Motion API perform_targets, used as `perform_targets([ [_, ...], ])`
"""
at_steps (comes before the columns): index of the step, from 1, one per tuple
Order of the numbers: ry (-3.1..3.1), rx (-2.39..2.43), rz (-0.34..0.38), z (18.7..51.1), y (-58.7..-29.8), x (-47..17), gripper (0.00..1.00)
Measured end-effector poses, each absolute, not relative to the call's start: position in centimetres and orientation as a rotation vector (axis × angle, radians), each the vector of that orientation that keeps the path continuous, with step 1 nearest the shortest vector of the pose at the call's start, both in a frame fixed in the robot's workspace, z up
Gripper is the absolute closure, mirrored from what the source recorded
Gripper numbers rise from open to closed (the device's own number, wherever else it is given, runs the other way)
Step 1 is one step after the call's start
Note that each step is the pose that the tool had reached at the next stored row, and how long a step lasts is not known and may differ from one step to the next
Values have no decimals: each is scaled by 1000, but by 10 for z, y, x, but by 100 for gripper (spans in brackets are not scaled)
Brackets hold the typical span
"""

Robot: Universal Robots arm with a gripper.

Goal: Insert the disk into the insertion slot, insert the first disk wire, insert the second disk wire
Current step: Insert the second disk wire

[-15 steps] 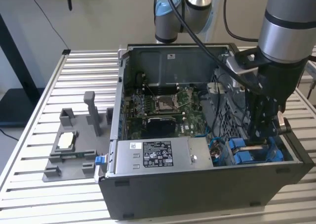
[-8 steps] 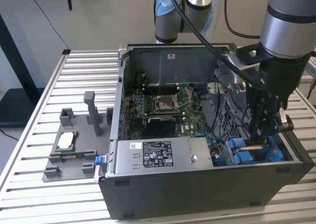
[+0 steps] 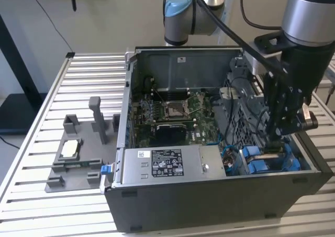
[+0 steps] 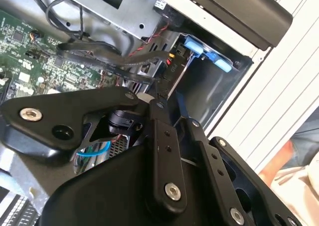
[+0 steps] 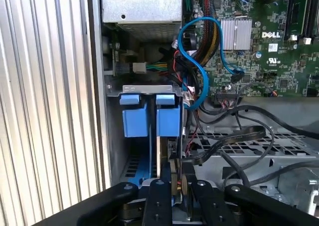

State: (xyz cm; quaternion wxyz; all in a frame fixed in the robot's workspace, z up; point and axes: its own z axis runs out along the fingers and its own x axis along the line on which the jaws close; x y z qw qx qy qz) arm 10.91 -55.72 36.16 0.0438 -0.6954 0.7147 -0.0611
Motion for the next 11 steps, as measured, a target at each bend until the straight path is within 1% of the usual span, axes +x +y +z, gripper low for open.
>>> perform_targets([
  [4, 2187, -2128, -183, 367, -557, 109, 76],
  [11, 2186, -2127, -182, 368, -557, 109, 76],
])
